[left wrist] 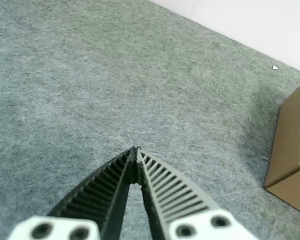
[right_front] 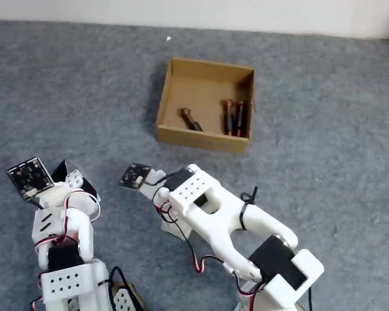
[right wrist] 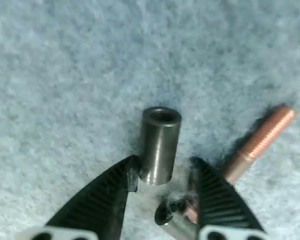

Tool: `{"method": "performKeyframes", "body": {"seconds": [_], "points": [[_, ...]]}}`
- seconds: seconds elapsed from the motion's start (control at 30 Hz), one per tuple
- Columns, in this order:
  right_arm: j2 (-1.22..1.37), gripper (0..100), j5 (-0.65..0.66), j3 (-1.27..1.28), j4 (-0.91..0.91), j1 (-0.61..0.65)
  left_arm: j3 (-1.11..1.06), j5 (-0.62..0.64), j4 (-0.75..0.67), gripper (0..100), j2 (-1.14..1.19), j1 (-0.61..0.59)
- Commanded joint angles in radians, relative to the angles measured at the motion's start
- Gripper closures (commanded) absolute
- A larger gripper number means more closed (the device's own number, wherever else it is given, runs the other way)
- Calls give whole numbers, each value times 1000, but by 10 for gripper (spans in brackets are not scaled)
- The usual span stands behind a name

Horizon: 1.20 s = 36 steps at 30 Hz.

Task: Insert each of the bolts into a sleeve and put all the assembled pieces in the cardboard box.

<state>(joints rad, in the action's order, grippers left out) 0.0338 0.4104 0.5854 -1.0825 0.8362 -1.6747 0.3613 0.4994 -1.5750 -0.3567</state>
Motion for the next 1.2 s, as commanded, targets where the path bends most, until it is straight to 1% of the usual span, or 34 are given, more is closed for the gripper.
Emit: {"method": "performKeyframes", "body": {"seconds": [0.0,0.27,0.43,0.6,0.67,0.87,0.93,1.07,1.17], "points": [[-2,803,-25,-59,2,-1,-7,-8,-31,993,-10,-16],[-7,803,-25,-61,4,2,-7,-8,-31,993,-10,-18],[-4,803,-25,-61,4,54,-7,-8,-31,993,-10,-18],[-1,808,-25,-50,133,76,-7,-8,-31,993,-10,-18],[1,841,-25,-42,147,74,-7,-8,-31,993,-10,-18],[-2,993,-25,-22,145,73,-7,-8,-31,993,-10,-18],[-7,991,-25,-22,131,70,-7,-8,-31,993,-10,-18],[-12,993,-29,-33,7,70,-7,-8,-31,993,-10,-18],[-58,993,-31,-102,-54,65,-7,-8,-31,993,-10,-18]]}}
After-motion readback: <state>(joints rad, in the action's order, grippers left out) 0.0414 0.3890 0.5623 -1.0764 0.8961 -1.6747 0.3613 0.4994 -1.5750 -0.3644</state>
